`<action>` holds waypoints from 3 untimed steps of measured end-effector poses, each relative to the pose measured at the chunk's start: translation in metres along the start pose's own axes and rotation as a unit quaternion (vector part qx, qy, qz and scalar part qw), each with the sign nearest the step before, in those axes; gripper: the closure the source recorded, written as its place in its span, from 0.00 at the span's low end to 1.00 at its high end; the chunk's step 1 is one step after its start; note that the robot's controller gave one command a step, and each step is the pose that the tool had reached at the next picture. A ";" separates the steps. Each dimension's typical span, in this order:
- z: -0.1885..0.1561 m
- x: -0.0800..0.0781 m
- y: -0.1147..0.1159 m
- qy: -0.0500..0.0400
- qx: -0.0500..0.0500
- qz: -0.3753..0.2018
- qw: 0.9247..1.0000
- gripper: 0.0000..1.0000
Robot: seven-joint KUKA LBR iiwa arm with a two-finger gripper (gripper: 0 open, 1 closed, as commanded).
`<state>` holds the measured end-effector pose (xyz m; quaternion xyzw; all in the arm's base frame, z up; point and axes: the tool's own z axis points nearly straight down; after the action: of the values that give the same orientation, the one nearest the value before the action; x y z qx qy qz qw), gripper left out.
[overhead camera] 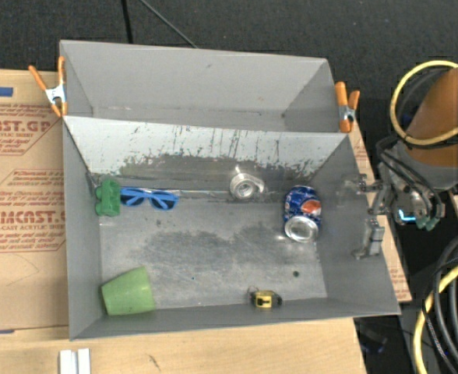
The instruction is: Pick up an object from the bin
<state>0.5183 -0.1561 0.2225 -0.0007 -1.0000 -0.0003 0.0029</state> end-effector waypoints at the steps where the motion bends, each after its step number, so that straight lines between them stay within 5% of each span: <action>1: 0.058 -0.025 0.018 -0.002 -0.001 0.003 1.000 0.00; 2: 0.153 0.029 0.026 0.000 -0.001 -0.039 0.999 0.00; 3: 0.135 -0.049 0.009 -0.001 -0.001 -0.148 0.989 0.00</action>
Offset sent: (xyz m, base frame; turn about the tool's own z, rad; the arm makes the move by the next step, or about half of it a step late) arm 0.0246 0.0159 -0.0543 0.0079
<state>0.5668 -0.1475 0.0876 0.1469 -0.9892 -0.0021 0.0013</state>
